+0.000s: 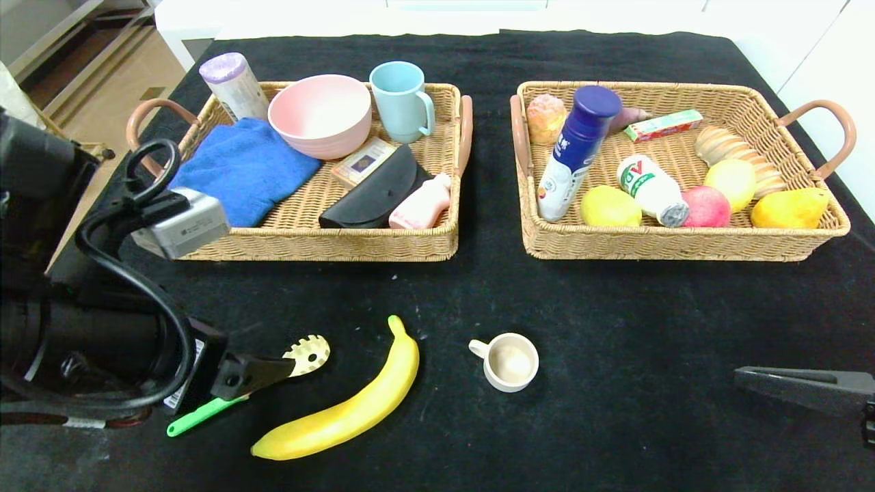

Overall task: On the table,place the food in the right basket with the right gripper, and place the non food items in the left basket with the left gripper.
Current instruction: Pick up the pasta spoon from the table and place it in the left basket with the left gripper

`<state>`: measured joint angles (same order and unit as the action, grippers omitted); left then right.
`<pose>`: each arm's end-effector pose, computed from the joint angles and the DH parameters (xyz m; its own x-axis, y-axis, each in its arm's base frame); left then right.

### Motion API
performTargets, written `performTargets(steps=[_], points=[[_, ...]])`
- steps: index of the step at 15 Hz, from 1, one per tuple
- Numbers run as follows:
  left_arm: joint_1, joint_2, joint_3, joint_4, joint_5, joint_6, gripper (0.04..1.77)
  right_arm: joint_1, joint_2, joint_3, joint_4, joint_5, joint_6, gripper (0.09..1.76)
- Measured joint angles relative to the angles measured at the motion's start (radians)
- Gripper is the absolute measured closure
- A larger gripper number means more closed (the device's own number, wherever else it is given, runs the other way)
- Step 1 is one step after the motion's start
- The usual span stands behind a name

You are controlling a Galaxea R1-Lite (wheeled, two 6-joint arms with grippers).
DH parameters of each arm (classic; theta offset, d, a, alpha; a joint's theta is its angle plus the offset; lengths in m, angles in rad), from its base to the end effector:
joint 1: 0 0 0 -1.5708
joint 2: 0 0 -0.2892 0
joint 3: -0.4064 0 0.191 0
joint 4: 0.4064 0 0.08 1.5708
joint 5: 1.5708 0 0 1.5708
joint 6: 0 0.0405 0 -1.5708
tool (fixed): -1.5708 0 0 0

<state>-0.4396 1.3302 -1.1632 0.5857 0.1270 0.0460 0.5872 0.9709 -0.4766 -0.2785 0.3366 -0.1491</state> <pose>0.1871 -0.0823 0.2440 0.7090 -0.1935 -0.6781 0.3666 0.9226 0.1201 0.1112 0.0901 0.1966 0.5846 0.7858 -0.2021 -0.8092 0.5827 -0.0752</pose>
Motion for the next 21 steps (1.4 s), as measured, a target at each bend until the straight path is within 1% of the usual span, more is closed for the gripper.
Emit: performTargets(steps=[3,6,8,10,11,12,15,17,21], points=[[0.002,-0.014,0.079,-0.002,0.053,0.015,0.1,0.0,0.0,0.001,0.0,0.0,0.0,0.14],[0.021,-0.031,0.129,-0.005,0.066,0.036,0.1,0.0,0.0,0.001,0.0,0.0,0.0,0.14],[0.056,-0.037,0.138,-0.009,0.065,0.078,0.1,0.0,0.0,0.001,0.0,0.0,0.0,0.14],[0.111,-0.038,0.135,-0.013,0.062,0.139,0.09,0.0,0.001,0.003,0.0,0.0,0.0,0.14],[0.144,-0.035,0.132,-0.015,0.055,0.18,0.09,0.0,0.003,0.003,0.0,0.0,0.0,0.14],[0.173,-0.03,0.129,-0.015,0.03,0.212,0.09,0.0,0.005,0.004,0.0,0.0,-0.003,0.14],[0.204,-0.018,0.127,-0.013,-0.072,0.259,0.09,0.0,0.009,0.006,-0.001,0.0,-0.007,0.14],[0.208,-0.012,0.135,-0.01,-0.083,0.272,0.09,0.0,0.009,0.006,-0.002,0.0,-0.008,0.14],[0.209,0.021,0.144,-0.016,-0.068,0.272,0.09,0.0,0.01,0.007,-0.001,0.0,-0.008,0.14]])
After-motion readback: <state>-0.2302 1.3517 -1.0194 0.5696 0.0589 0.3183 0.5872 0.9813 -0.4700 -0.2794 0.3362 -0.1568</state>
